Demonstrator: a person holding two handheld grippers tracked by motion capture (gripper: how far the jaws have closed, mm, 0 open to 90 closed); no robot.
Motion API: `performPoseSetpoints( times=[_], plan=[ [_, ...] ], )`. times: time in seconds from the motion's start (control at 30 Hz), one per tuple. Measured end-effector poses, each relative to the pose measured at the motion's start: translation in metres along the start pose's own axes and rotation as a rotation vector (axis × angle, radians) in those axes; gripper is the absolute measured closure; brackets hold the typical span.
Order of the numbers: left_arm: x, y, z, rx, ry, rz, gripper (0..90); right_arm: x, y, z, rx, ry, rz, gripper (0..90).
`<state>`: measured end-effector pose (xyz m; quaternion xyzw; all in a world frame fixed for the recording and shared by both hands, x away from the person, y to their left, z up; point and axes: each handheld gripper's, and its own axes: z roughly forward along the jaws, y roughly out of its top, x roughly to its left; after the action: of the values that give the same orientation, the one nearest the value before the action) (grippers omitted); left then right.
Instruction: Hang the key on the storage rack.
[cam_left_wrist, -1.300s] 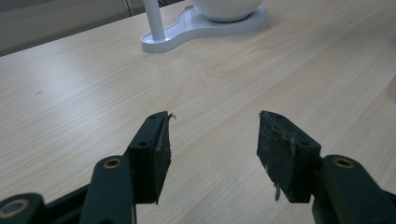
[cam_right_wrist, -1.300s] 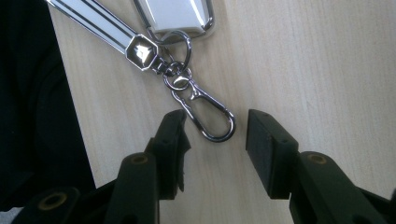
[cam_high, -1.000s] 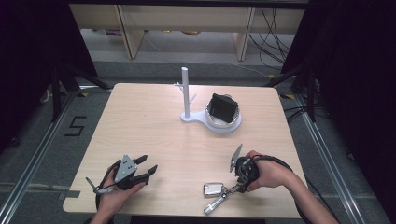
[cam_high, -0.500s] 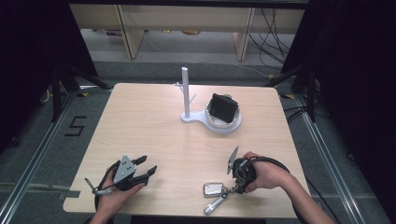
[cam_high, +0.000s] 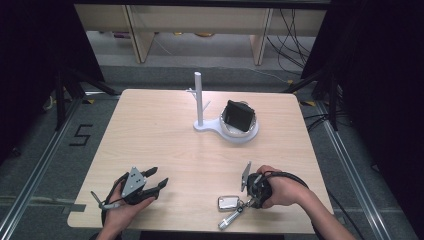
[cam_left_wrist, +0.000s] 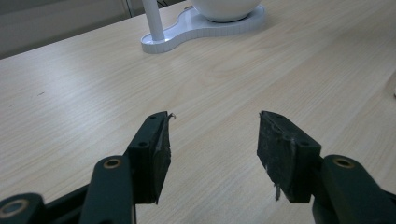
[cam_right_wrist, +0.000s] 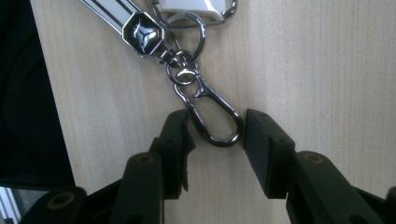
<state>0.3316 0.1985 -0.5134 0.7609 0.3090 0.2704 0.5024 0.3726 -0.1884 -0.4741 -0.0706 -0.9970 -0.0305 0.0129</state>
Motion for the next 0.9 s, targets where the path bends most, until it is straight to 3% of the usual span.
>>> performPoseSetpoints(
  times=[0.03, 0.07, 0.33, 0.37, 0.53, 0.6, 0.67, 0.7, 0.73, 0.77, 0.83, 0.9],
  plan=[
    [0.0000, 0.0000, 0.0001, 0.000, 0.000, 0.001, 43.6, 0.0032, 0.0008, -0.0007, 0.016, 0.000, 0.026, 61.1],
    [-0.0002, 0.0001, 0.0001, 0.000, -0.001, 0.000, 43.6, 0.0023, 0.0002, 0.0003, 0.010, -0.012, 0.003, 62.1],
    [-0.0006, 0.0000, 0.0005, 0.002, -0.002, -0.004, 43.6, 0.0032, 0.0012, -0.0008, 0.021, -0.031, -0.007, 68.9],
    [-0.0006, 0.0002, 0.0006, 0.002, -0.001, -0.003, 43.6, 0.0013, 0.0014, -0.0002, 0.010, -0.029, -0.031, 69.9],
    [-0.0010, -0.0002, 0.0014, -0.004, -0.008, -0.005, 43.6, 0.0035, 0.0040, -0.0008, 0.034, -0.034, -0.043, 70.3],
    [-0.0009, 0.0003, 0.0005, 0.001, -0.003, -0.002, 43.5, 0.0045, 0.0050, -0.0009, 0.041, -0.022, -0.026, 70.3],
    [-0.0004, 0.0004, 0.0002, -0.001, -0.001, 0.000, 43.6, 0.0022, 0.0057, 0.0001, 0.025, -0.019, -0.059, 70.3],
    [-0.0001, 0.0003, 0.0001, 0.000, 0.000, 0.002, 43.5, 0.0038, 0.0050, -0.0011, 0.034, -0.024, -0.023, 70.3],
    [0.0000, 0.0001, 0.0001, 0.000, 0.001, 0.001, 43.6, -0.0001, 0.0047, 0.0006, 0.012, -0.021, -0.075, 70.4],
    [0.0002, 0.0000, 0.0001, 0.002, 0.001, 0.002, 43.5, 0.0003, 0.0052, 0.0002, 0.009, -0.019, -0.077, 70.4],
    [0.0000, 0.0000, 0.0004, 0.003, 0.000, 0.000, 43.5, 0.0014, 0.0043, -0.0006, 0.018, -0.015, -0.043, 70.5],
    [-0.0003, -0.0001, 0.0015, -0.005, -0.008, -0.004, 43.5, 0.0000, 0.0043, -0.0007, 0.013, -0.005, -0.046, 70.6]
  ],
)
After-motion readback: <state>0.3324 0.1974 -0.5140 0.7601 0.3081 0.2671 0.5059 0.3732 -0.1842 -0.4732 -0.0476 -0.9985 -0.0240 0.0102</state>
